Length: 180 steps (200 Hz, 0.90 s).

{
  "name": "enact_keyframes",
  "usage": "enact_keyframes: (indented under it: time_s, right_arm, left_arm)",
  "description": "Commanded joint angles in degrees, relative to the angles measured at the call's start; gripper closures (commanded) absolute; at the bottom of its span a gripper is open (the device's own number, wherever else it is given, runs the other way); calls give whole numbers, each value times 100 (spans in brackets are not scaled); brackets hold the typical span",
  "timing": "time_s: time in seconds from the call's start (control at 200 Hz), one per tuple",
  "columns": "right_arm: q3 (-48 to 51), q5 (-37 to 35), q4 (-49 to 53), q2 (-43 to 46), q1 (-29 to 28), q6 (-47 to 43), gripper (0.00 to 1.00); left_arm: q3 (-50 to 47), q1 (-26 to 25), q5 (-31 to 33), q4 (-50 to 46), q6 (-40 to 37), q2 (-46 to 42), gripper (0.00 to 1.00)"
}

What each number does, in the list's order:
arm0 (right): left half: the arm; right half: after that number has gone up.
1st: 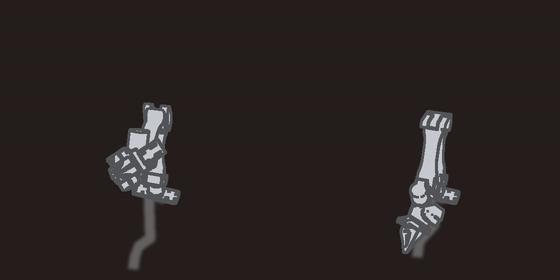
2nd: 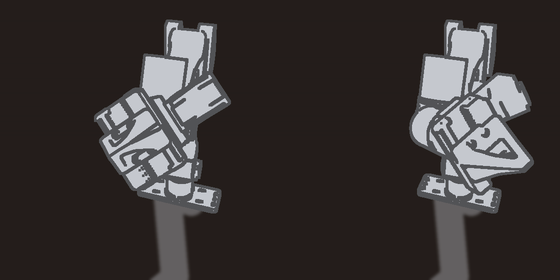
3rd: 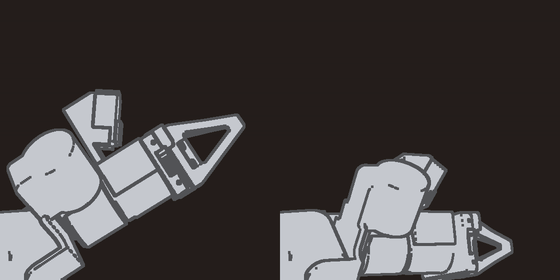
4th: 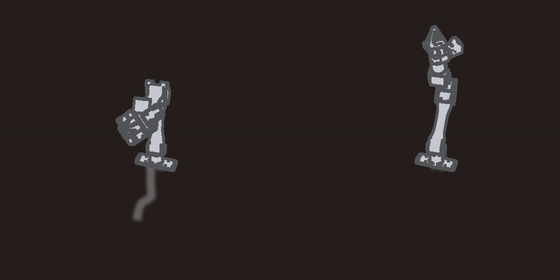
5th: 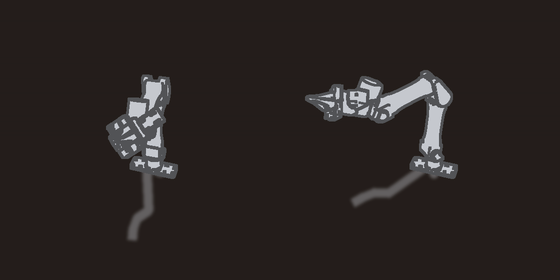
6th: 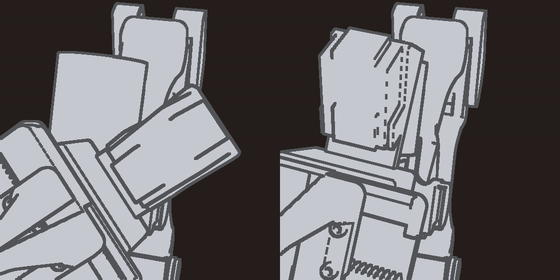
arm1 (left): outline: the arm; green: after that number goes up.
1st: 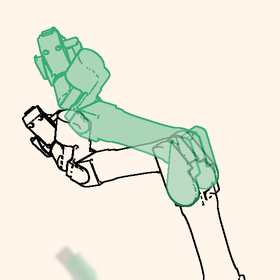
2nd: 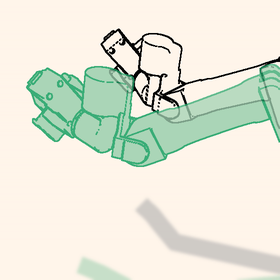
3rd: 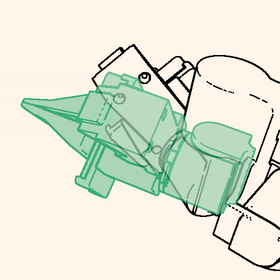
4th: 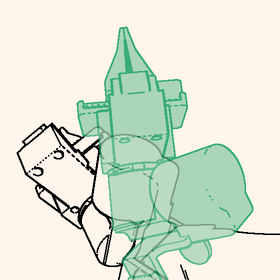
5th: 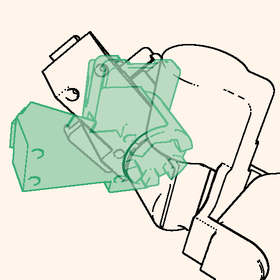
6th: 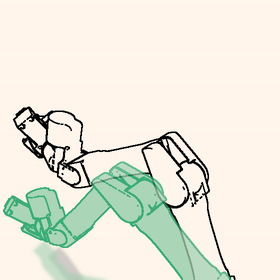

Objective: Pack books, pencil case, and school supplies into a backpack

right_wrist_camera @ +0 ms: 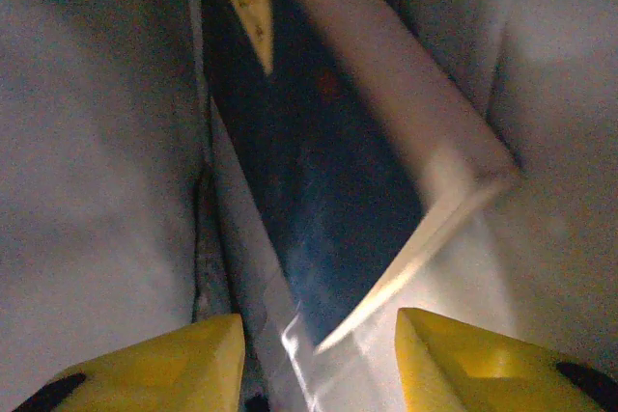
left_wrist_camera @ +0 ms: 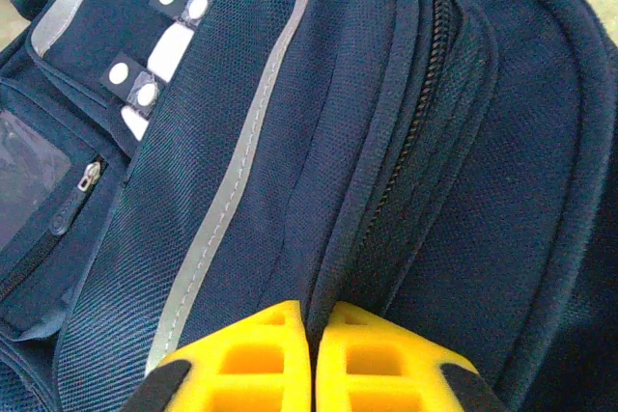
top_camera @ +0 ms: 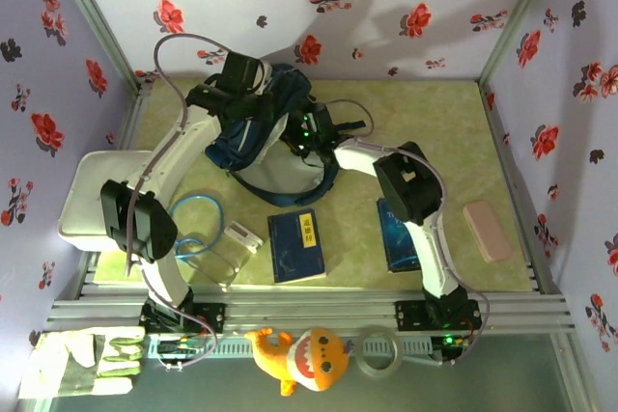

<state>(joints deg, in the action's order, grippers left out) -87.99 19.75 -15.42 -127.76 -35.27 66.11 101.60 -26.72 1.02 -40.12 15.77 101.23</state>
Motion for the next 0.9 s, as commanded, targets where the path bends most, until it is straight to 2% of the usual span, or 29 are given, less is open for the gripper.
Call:
enact_keyframes:
  time_s: [0.0,0.19,0.375,0.545,0.65,0.715,0.825,0.895]
  right_arm:
    - [469,-22,227,819,39,-818,54]
    - [1638,-343,1020,2055,51,-2062,53]
    - [2652,-1455,1948,3327,49,-2866,48]
    - [3038,-1991,2782,3755,-81,-3370,46]
    - [3034,-2246,3293,3799,-343,-3494,42]
    - [3021,-2378,3532,3812,-543,-3486,38]
    - [2918,-2664,3890,3760,-929,-3435,33]
    - [2854,-2758,4049,3668,-1159,-3411,29]
  left_arm:
    - [-106,163,-18,634,266,-356,100]
    - [-539,306,-23,712,189,-375,100]
    - [-1116,329,-52,754,54,-362,100]
    - [-1501,378,-88,788,255,-282,100]
    - [-1552,378,-286,751,354,-270,69]
    - [-1593,374,-371,790,383,-337,54]
    - [-1676,395,-471,895,400,-477,35]
    - [-1742,430,-480,984,433,-570,28]
